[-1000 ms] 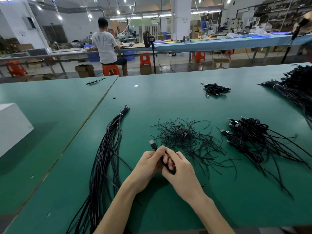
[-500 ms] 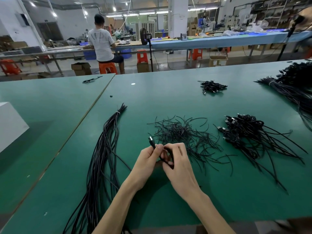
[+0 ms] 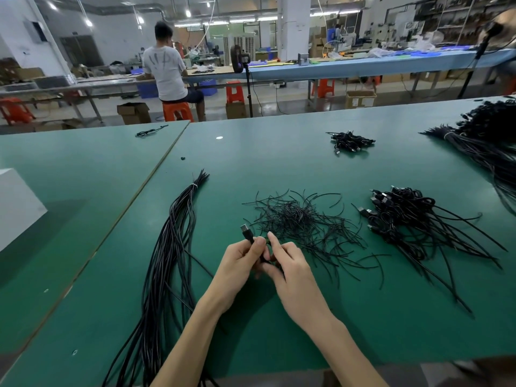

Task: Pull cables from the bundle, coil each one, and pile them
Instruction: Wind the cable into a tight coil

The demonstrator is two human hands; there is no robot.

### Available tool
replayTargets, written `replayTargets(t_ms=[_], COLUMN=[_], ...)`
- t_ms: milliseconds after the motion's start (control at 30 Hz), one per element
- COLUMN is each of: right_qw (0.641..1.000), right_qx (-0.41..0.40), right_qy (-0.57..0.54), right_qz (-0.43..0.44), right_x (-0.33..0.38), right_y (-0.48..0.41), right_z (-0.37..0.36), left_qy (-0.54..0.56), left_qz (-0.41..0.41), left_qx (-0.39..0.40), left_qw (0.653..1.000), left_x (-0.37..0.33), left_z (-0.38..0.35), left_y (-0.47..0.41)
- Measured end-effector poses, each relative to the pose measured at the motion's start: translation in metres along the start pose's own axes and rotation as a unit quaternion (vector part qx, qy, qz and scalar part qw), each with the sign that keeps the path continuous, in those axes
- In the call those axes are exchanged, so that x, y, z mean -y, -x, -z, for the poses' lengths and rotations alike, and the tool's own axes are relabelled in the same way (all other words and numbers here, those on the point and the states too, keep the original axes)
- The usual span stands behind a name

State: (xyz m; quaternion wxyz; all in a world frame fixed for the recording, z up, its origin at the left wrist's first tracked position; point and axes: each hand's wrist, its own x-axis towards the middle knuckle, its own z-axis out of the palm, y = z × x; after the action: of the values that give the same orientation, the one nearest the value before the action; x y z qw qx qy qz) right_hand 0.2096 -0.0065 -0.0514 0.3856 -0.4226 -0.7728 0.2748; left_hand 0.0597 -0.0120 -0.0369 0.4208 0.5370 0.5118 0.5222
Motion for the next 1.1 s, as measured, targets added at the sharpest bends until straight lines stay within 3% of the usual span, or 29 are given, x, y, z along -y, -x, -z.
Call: replayTargets(t_ms=[267,567,800,1100], right_qw=[0.996,0.999,1.000,0.995], right_qx=[0.008,-0.010,0.002,0.025], right_qy=[0.087,0.033,-0.007,0.082], right_qz=[0.019,-0.012,0.003,0.040], right_x=[-0.003,-0.006,-0.002,-0.002], right_y=[0.000,-0.002,-0.002,0.001], right_z=[-0.002,-0.002,-0.001,-0.001], left_qy=[-0.021,0.070,0.130,0.118], left_qz=[0.006,-0.002,0.020,0.017], left_qx=[0.008,0.003,0.069,0.010], left_qw=[1.000,0.998,0.989,0.993], left_x=[0.003,0.003,0.003,0.006], left_z=[0.000,0.008,0.009,0.009], left_y=[0.000,-0.002,0.000,0.001])
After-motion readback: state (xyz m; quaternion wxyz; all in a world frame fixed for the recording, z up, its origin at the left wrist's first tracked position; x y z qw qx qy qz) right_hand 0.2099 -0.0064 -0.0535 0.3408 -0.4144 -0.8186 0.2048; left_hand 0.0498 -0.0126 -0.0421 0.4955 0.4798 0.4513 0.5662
